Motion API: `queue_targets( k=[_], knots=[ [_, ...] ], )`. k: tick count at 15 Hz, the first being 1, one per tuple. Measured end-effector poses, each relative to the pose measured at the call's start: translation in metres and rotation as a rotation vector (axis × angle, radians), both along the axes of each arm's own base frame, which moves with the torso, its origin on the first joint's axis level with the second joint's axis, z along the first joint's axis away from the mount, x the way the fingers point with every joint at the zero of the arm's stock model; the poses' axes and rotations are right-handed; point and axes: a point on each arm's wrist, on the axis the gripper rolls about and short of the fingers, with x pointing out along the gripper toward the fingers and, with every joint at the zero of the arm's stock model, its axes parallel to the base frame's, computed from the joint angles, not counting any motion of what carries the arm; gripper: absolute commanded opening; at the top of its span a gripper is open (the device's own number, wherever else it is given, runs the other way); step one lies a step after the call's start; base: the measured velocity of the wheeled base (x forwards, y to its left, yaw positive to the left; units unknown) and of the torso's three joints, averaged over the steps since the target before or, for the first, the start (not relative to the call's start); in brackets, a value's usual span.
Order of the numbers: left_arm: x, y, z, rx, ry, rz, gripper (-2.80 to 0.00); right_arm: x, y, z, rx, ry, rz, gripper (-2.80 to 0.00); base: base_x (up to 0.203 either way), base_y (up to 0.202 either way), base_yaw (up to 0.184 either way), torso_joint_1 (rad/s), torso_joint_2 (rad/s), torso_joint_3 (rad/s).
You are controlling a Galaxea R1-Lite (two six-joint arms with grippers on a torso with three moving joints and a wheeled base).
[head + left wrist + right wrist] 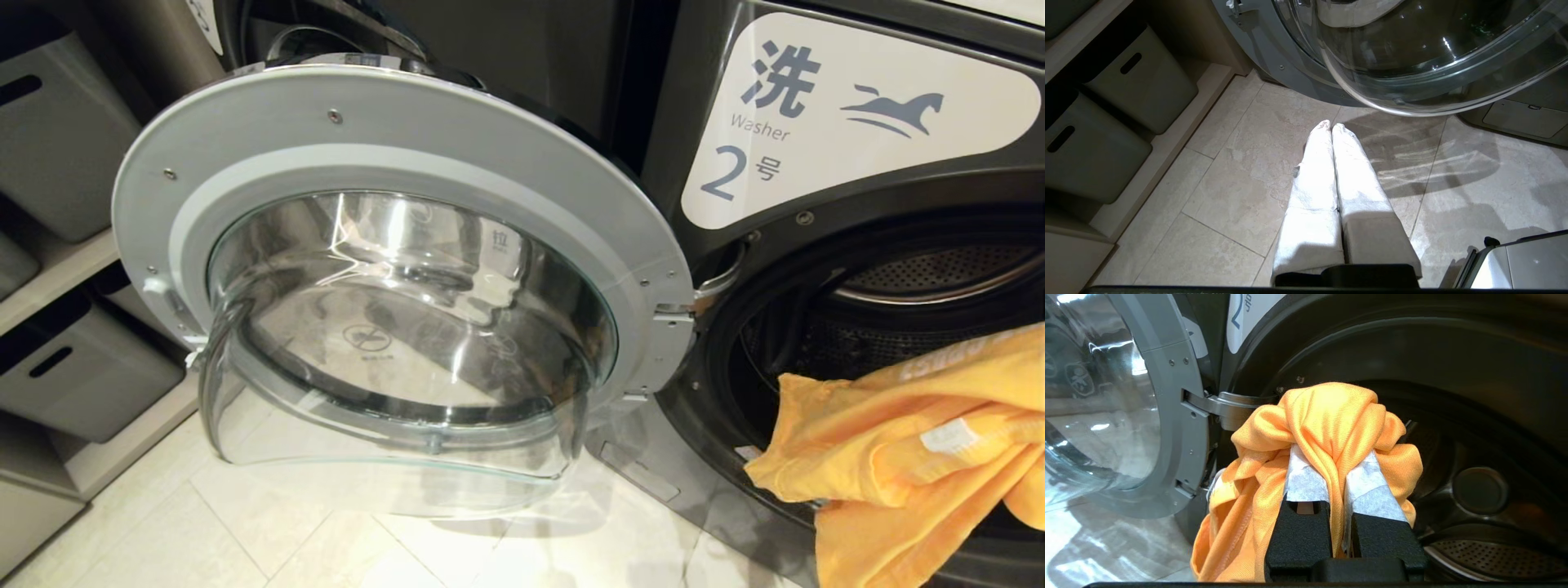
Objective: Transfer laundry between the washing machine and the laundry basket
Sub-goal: Pick a cloth and place it into the basket
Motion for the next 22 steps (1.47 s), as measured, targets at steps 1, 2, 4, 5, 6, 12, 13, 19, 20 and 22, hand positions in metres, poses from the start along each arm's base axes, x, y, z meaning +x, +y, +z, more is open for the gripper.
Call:
queue_targets(
  k=[1,2,4,5,6,12,13,19,20,22],
  knots=[
    [0.000,0.000,0.000,0.000,0.000,0.000,-2.80,0.000,0.000,0.000,-0.012,-0.005,-0.009,-2.80,0.000,0.000,0.000,0.000,0.00,0.000],
    [0.000,0.000,0.000,0.000,0.000,0.000,-2.80,0.001,0.000,0.000,-0.015,-0.001,-0.011,-2.80,0.000,0.000,0.000,0.000,0.00,0.000],
    [0.000,0.000,0.000,0.000,0.000,0.000,-2.80,0.003,-0.001,-0.001,-0.017,0.010,-0.024,-2.80,0.000,0.000,0.000,0.000,0.00,0.000],
    [0.000,0.000,0.000,0.000,0.000,0.000,-2.80,0.004,-0.001,-0.001,-0.017,0.015,-0.031,-2.80,0.000,0.000,0.000,0.000,0.00,0.000],
    [0.000,0.000,0.000,0.000,0.000,0.000,-2.80,0.005,-0.001,-0.001,-0.017,0.019,-0.035,-2.80,0.000,0.000,0.000,0.000,0.00,0.000],
    [0.000,0.000,0.000,0.000,0.000,0.000,-2.80,0.009,-0.001,-0.003,-0.019,0.044,-0.036,-2.80,0.000,0.001,-0.015,0.000,0.00,0.001],
    [0.000,0.000,0.000,0.000,0.000,0.000,-2.80,0.010,-0.001,-0.003,-0.018,0.044,-0.036,-2.80,0.003,0.009,-0.152,0.002,0.00,0.003],
    [0.000,0.000,0.000,0.000,0.000,0.000,-2.80,0.011,-0.001,-0.003,-0.019,0.049,-0.038,-2.80,0.001,0.008,-0.173,0.002,0.00,0.002],
    [0.000,0.000,0.000,0.000,0.000,0.000,-2.80,0.011,-0.001,-0.003,-0.018,0.049,-0.038,-2.80,-0.001,0.004,-0.173,0.005,0.00,0.004],
    [0.000,0.000,0.000,0.000,0.000,0.000,-2.80,0.011,-0.001,-0.003,-0.018,0.049,-0.039,-2.80,-0.001,0.008,-0.171,0.002,0.00,0.002]
  ],
)
